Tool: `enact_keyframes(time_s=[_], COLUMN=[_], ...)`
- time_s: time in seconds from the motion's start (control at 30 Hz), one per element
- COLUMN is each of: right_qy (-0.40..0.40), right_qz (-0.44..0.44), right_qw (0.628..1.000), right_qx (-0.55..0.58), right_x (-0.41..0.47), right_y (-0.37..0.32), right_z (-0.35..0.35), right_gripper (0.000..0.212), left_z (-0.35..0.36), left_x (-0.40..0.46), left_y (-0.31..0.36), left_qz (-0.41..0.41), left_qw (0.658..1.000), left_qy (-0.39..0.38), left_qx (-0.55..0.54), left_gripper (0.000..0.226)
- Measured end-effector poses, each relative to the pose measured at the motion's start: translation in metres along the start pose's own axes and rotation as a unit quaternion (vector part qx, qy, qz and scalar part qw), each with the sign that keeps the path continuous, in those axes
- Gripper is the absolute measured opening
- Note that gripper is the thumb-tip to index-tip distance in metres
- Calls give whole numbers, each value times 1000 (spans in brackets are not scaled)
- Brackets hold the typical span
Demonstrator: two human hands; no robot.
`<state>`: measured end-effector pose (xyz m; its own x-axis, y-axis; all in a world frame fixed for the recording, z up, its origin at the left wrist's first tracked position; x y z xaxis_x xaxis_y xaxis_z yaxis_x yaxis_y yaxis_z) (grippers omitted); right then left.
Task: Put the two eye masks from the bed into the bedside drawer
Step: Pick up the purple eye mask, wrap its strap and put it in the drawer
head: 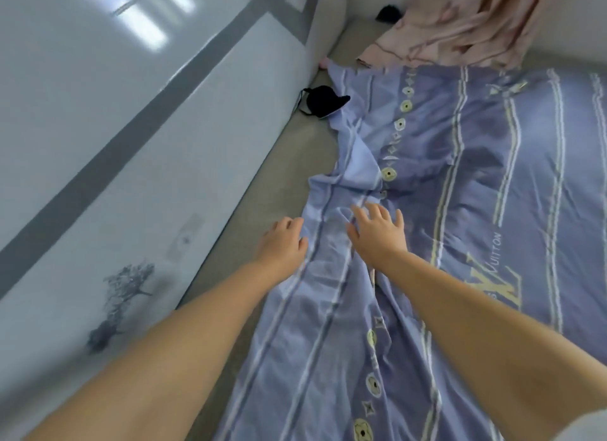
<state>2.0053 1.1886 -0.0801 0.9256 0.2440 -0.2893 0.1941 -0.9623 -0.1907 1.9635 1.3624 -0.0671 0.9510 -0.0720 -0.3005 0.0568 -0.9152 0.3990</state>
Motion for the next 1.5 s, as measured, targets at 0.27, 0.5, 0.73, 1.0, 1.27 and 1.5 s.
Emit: enact_keyframes(time_s=[0.27, 0.5, 0.73, 1.0, 1.27, 1.5], right_qy=[48, 101, 103, 111, 143, 192], right_qz=[71, 70, 82, 57, 46, 44], right_qw=[993, 992, 991, 991, 988, 979], right_qx=[86, 39, 31, 43, 43, 57], right_x=[173, 217, 221, 220, 222, 221], right_y=[20, 33, 33, 28, 29, 30], right_z=[68, 100, 91, 91, 94, 98], right_gripper=[53, 53, 50, 51, 47, 42], left_z=[25, 49, 6, -3, 3, 44], left_x=[195, 305, 435, 446, 433, 305], left_y=[-26, -43, -8, -27, -39, -73], left_qz=[62, 51, 21, 78, 131, 71], left_qw=[998, 998, 983, 991, 987, 993], left_qy=[0, 44, 180, 105, 89, 59], left_qx=[2, 8, -23, -18, 24, 71], left_gripper=[38, 58, 60, 30, 23, 36])
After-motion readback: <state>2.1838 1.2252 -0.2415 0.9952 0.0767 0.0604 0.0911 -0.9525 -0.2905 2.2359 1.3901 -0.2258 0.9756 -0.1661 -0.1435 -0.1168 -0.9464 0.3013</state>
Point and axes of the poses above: each hand's wrist, its own x-axis towards the middle knuckle, its own z-axis out of the palm, y = z × x, the point moved 6 cm from there along x, towards the middle knuckle, and after that the axes turned 4 degrees about -y, right-handed, at the moved point
